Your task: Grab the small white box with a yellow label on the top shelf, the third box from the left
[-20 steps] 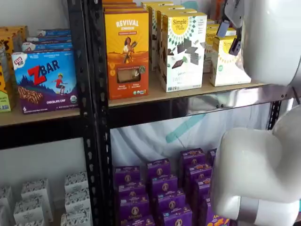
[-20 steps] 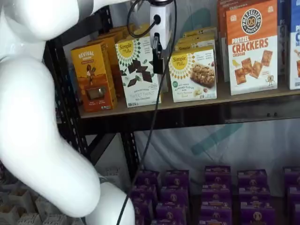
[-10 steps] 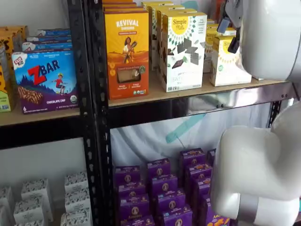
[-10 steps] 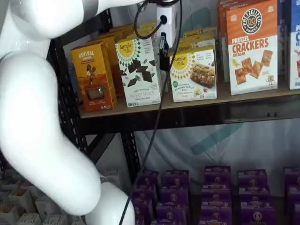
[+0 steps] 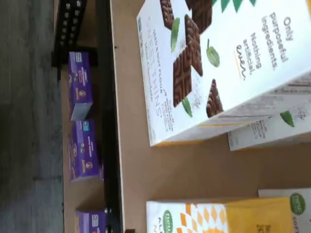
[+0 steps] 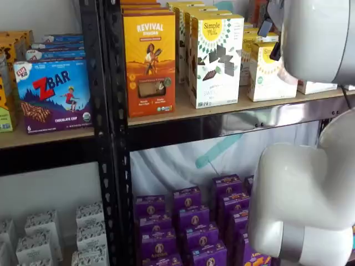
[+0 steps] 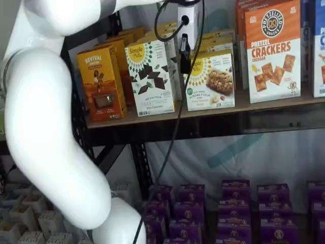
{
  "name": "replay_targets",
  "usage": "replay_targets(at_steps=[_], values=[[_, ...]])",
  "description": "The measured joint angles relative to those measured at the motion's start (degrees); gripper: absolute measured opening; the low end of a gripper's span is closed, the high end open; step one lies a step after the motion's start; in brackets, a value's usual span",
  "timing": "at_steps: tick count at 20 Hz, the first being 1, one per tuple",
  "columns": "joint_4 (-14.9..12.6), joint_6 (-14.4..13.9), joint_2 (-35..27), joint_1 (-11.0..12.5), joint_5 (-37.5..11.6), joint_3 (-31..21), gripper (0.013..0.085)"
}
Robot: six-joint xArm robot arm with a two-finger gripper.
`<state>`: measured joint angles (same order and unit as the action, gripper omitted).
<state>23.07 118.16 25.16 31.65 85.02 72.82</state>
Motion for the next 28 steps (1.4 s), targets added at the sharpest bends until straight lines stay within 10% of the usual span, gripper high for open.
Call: replay_targets(at_steps=[10, 28], values=[[-3.74, -1.30, -2.16, -2.87, -2.87, 0.59, 0.0850], [-12.03, -4.25, -9.52, -5.91, 6.93, 9.42, 0.0850]])
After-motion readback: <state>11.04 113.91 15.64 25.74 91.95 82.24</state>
